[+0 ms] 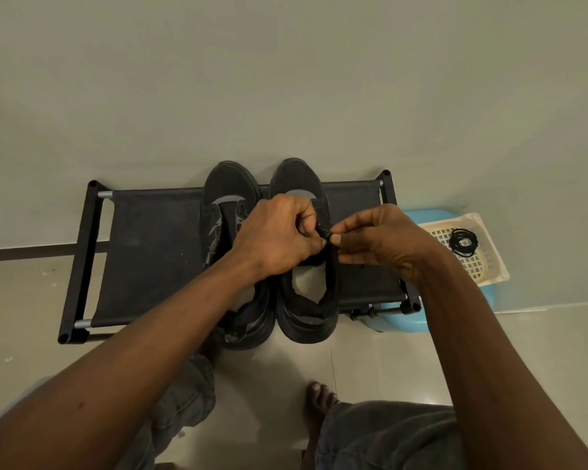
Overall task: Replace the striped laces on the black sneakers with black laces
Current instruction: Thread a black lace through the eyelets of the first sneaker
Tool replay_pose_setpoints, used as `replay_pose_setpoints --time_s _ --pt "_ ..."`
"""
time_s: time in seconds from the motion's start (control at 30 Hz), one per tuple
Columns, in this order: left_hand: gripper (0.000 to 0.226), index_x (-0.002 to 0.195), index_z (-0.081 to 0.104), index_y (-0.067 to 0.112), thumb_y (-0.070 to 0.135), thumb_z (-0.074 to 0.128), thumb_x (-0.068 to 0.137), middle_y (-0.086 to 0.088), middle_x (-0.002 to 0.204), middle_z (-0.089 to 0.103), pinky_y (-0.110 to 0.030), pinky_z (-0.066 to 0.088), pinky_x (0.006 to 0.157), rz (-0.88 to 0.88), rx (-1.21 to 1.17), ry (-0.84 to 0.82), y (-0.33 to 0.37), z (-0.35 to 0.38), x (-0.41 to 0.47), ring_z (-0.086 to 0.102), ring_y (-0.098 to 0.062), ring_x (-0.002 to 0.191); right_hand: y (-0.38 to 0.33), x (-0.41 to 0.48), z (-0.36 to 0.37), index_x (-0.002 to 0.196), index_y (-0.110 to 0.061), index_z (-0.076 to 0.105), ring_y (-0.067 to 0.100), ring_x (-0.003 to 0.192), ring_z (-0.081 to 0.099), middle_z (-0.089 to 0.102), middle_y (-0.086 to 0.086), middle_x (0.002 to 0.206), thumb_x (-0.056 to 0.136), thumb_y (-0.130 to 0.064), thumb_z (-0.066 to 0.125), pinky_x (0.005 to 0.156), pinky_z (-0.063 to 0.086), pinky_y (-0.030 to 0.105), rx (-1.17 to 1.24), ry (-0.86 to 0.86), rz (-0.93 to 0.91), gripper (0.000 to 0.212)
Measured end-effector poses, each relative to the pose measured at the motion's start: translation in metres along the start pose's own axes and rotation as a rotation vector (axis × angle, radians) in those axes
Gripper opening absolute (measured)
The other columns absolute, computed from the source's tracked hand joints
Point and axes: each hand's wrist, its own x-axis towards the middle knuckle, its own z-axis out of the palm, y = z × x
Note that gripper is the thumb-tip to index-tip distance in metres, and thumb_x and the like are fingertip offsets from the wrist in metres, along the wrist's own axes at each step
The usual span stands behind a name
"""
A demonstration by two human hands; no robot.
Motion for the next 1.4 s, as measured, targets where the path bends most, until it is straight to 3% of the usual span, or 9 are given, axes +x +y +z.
replay_pose_setpoints --time_s 0.3,0.5,0.7,0.87,1.0,1.1,1.2,1.3,1.4 --pt "0.032 0.066 0.062 0.025 0.027 0.093 0.076 0.004 0.068 0.072 -0.048 0.063 0.072 -0.013 -0.127 0.099 -0.002 0.011 -0.009 0.076 -0.014 0.073 0.001 0.002 -0.001 0.102 -0.001 0.076 0.022 0.092 0.076 0.078 0.015 0.099 0.09 -0.003 0.073 0.081 0.064 0.036 0.019 -0.033 -0.002 0.013" --pt "0.033 0.076 0.057 0.03 0.044 0.086 0.08 0.01 0.071 0.071 -0.043 0.06 0.067 0.174 0.086 0.104 -0.01 0.002 -0.004 0.071 -0.008 0.069 0.004 0.005 0.001 0.109 0.001 0.074 0.022 0.092 0.074 0.076 0.021 0.105 0.095 -0.002 0.067 0.082 0.063 0.035 0.028 -0.041 0.012 0.016" --pt "0.041 0.077 0.056 0.03 0.061 0.082 0.073 0.009 0.068 0.066 -0.043 0.058 0.062 0.204 0.124 0.123 -0.016 0.003 0.003 0.065 -0.009 0.062 0.005 0.008 0.004 0.102 -0.001 0.074 0.014 0.077 0.072 0.075 0.013 0.09 0.095 -0.004 0.068 0.072 0.063 0.027 -0.032 0.007 -0.01 0.01" --pt "0.037 0.087 0.063 0.032 0.058 0.085 0.073 0.016 0.076 0.066 -0.025 0.049 0.06 0.209 0.155 0.121 -0.018 0.0 0.001 0.06 0.003 0.066 0.006 0.007 0.01 0.095 -0.005 0.071 0.016 0.078 0.069 0.071 0.01 0.084 0.101 -0.01 0.063 0.071 0.062 0.025 -0.218 0.02 -0.094 0.011" --pt "0.042 0.098 0.064 0.03 0.052 0.089 0.072 0.015 0.091 0.06 -0.027 0.048 0.071 0.208 0.176 0.152 -0.019 0.001 -0.003 0.055 -0.001 0.079 0.012 -0.001 0.012 0.091 -0.01 0.063 0.024 0.08 0.069 0.067 0.013 0.088 0.107 -0.011 0.05 0.074 0.062 0.033 -0.098 0.15 -0.118 0.02" --pt "0.043 0.101 0.064 0.031 0.048 0.09 0.071 0.011 0.103 0.058 -0.039 0.053 0.085 0.147 0.171 0.159 -0.02 0.001 -0.006 0.057 -0.011 0.095 0.021 -0.008 0.015 0.092 -0.019 0.063 0.023 0.085 0.07 0.071 0.003 0.091 0.103 -0.017 0.049 0.077 0.059 0.041 -0.219 0.51 -0.244 0.019" --pt "0.047 0.109 0.064 0.031 0.044 0.09 0.072 0.007 0.117 0.056 -0.046 0.049 0.101 0.097 0.187 0.194 -0.017 0.0 -0.014 0.055 -0.017 0.113 0.019 -0.034 0.026 0.098 -0.021 0.063 0.019 0.086 0.067 0.07 -0.002 0.09 0.102 -0.017 0.048 0.076 0.054 0.04 -0.261 0.724 -0.394 0.016" --pt "0.054 0.123 0.061 0.029 0.042 0.087 0.078 0.005 0.136 0.052 -0.053 0.044 0.109 0.103 0.27 0.233 -0.013 0.002 -0.029 0.049 -0.019 0.13 0.01 -0.062 0.034 0.101 -0.024 0.062 0.011 0.086 0.07 0.072 -0.005 0.09 0.105 -0.023 0.052 0.08 0.059 0.042 -0.071 0.79 -0.508 0.011" --pt "0.063 0.142 0.053 0.026 0.052 0.074 0.088 0.004 0.155 0.043 -0.054 0.03 0.121 0.085 0.342 0.197 -0.012 0.007 -0.05 0.039 -0.019 0.145 -0.001 -0.09 0.038 0.103 -0.018 0.059 0.012 0.091 0.074 0.075 0.0 0.097 0.107 -0.02 0.05 0.078 0.061 0.031 0.26 0.756 -0.564 0.01"
